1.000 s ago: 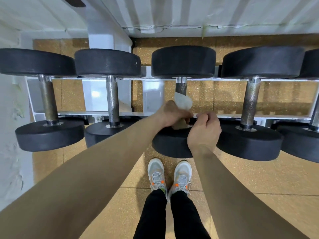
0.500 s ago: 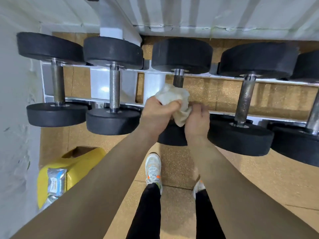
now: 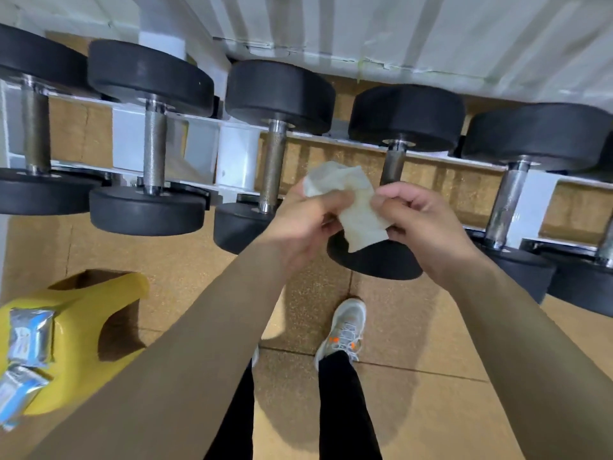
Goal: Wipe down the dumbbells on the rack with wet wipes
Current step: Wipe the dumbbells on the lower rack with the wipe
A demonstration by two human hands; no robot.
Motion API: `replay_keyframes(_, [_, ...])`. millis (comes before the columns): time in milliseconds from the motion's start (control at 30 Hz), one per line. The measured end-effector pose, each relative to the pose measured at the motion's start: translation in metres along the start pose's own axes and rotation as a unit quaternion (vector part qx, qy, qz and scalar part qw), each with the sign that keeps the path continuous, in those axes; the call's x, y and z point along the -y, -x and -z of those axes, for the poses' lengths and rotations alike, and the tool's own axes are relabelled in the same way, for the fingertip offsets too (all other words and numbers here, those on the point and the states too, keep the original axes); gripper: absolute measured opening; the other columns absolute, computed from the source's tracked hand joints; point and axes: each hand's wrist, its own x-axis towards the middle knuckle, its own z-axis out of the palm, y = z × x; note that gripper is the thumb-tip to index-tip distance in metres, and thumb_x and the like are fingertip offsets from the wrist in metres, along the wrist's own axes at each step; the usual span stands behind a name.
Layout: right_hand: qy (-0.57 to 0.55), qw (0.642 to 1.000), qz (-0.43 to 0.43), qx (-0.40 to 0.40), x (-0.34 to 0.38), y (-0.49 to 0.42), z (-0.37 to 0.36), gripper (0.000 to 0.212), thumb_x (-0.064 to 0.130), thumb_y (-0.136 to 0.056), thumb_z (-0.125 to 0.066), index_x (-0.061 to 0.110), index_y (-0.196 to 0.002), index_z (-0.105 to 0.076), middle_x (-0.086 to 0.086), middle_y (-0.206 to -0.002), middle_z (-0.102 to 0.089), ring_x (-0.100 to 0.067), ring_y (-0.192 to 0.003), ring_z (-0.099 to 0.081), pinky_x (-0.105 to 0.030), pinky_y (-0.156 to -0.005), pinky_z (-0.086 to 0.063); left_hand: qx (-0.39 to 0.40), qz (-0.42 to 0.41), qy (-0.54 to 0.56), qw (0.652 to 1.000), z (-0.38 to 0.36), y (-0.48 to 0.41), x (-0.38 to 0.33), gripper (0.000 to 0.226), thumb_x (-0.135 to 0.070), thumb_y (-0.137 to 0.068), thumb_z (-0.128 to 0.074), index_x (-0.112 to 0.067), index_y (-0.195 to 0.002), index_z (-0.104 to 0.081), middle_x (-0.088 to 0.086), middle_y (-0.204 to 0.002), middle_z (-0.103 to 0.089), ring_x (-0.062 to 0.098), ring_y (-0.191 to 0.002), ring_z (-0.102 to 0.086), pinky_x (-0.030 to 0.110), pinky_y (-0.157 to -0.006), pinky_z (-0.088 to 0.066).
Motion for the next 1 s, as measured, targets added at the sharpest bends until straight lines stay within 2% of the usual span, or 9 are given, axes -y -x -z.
replay_keyframes(100, [-0.023,0.999,0.044,0.012,0.0,0.002,0.013,0.011,0.009,-0.097,-0.062,0.015,-0.097,-0.071,0.0,-0.092,-0.076,-0.016,-0.092,-0.073,-0.032,-0.084,-0.059,-0.016,-0.008,0.008,1.0,-0.006,-0.002,0.011,0.037,0.002,-0.094,-0.063,-0.016,-0.126,-0.062,0.011,-0.122,-0.072,0.022,-0.106,-0.071,0.032,-0.08,-0.058])
replay_keyframes(233, [-0.031,0.996,0.076,0.035,-0.002,0.004,0.028,0.018,-0.003,-0.091,-0.066,0.014,-0.086,-0.068,0.001,-0.085,-0.072,-0.015,-0.086,-0.07,-0.029,-0.077,-0.058,-0.09,-0.004,-0.008,0.996,-0.011,-0.007,0.024,0.029,-0.001,-0.095,-0.061,-0.018,-0.117,-0.069,0.004,-0.102,-0.075,0.018,-0.098,-0.071,0.031,-0.083,-0.053])
replay_keyframes(333, [-0.02,0.995,0.088,0.028,-0.006,0.005,0.039,0.026,-0.011,-0.086,-0.067,0.014,-0.08,-0.068,0.002,-0.08,-0.07,-0.011,-0.078,-0.066,-0.025,-0.074,-0.053,-0.053,0.033,0.057,0.996,-0.021,-0.002,0.025,0.019,-0.015,-0.1,-0.051,-0.014,-0.112,-0.065,0.005,-0.09,-0.076,0.024,-0.098,-0.069,0.041,-0.098,-0.053])
replay_keyframes(467, [-0.045,0.995,0.087,0.021,-0.01,0.011,0.048,0.019,0.002,-0.085,-0.073,0.019,-0.085,-0.08,-0.011,-0.094,-0.077,-0.023,-0.09,-0.072,-0.036,-0.087,-0.057,0.019,0.053,0.058,0.997,-0.036,0.001,0.032,0.056,-0.052,-0.096,-0.052,-0.01,-0.131,-0.063,0.011,-0.121,-0.071,0.025,-0.112,-0.067,0.042,-0.1,-0.052])
replay_keyframes(533, [-0.081,0.993,0.09,0.012,-0.011,0.012,0.051,0.008,0.012,-0.082,-0.075,0.017,-0.085,-0.08,-0.013,-0.094,-0.077,-0.029,-0.091,-0.073,-0.043,-0.089,-0.058,0.014,0.028,0.02,0.999,-0.04,-0.004,0.039,0.047,-0.032,-0.09,-0.067,-0.007,-0.13,-0.063,0.011,-0.112,-0.073,0.024,-0.103,-0.07,0.038,-0.086,-0.057])
replay_keyframes(600, [-0.114,0.989,0.09,-0.033,-0.014,0.008,0.057,0.012,0.004,-0.085,-0.073,0.014,-0.09,-0.074,-0.01,-0.088,-0.075,-0.028,-0.084,-0.072,-0.047,-0.083,-0.058,-0.031,0.01,-0.006,0.999,-0.038,-0.012,0.04,0.032,-0.006,-0.091,-0.068,-0.003,-0.123,-0.065,0.012,-0.101,-0.073,0.027,-0.096,-0.071,0.038,-0.077,-0.06])
replay_keyframes(767, [-0.153,0.981,0.035,-0.112,-0.029,-0.014,0.076,0.038,-0.014,-0.088,-0.062,0.022,-0.101,-0.065,-0.001,-0.085,-0.065,-0.029,-0.091,-0.07,-0.047,-0.073,-0.058,-0.158,-0.042,-0.137,0.977,-0.029,-0.033,0.023,0.031,0.001,-0.086,-0.075,-0.009,-0.113,-0.066,0.001,-0.089,-0.073,0.011,-0.071,-0.073,0.028,-0.059,-0.059])
replay_keyframes(900, [-0.05,0.99,0.004,-0.134,-0.047,-0.04,0.076,0.04,-0.014,-0.083,-0.06,0.025,-0.092,-0.067,0.001,-0.086,-0.052,-0.027,-0.087,-0.057,-0.047,-0.078,-0.055,-0.198,-0.073,-0.232,0.95,-0.028,-0.057,0.011,0.032,-0.016,-0.082,-0.085,-0.016,-0.109,-0.066,0.017,-0.105,-0.073,0.028,-0.095,-0.074,0.044,-0.084,-0.061])
replay_keyframes(1000, [-0.003,0.987,0.015,-0.16,-0.054,-0.052,0.07,0.042,-0.016,-0.085,-0.059,0.025,-0.079,-0.066,0.005,-0.082,-0.051,-0.013,-0.076,-0.052,-0.039,-0.074,-0.052,-0.188,-0.071,-0.291,0.935,-0.033,-0.072,0.007,0.02,-0.022,-0.091,-0.076,-0.023,-0.109,-0.066,0.014,-0.109,-0.073,0.03,-0.099,-0.071,0.049,-0.088,-0.06])
